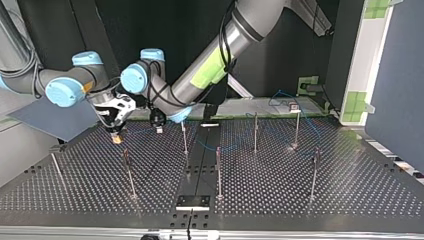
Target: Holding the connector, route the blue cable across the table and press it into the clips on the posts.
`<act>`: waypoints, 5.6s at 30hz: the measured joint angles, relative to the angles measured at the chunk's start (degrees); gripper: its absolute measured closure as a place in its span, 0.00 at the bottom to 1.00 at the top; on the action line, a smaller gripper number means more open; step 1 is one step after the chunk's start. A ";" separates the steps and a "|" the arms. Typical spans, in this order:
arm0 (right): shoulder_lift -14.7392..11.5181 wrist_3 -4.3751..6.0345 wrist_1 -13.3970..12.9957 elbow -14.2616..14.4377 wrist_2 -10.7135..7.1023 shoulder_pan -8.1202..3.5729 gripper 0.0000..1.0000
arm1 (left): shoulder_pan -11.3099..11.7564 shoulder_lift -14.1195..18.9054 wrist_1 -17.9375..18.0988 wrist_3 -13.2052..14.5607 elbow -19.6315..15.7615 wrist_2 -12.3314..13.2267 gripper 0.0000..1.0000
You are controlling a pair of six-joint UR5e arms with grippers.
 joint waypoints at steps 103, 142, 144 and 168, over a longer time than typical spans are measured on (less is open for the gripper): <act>-11.05 1.43 6.88 -3.66 -4.22 -0.13 1.00 | 11.98 14.07 13.64 -0.96 -7.25 29.27 1.00; -11.05 1.43 6.88 -3.66 -4.21 -0.13 1.00 | 11.24 16.07 0.71 1.25 -6.67 25.33 0.00; -11.05 1.43 6.88 -3.66 -4.21 -0.13 1.00 | 10.94 17.22 -0.51 1.22 -7.57 25.64 0.00; -11.04 1.43 6.88 -3.67 -4.21 -0.13 1.00 | 7.03 29.01 -12.00 3.61 -19.17 24.61 0.00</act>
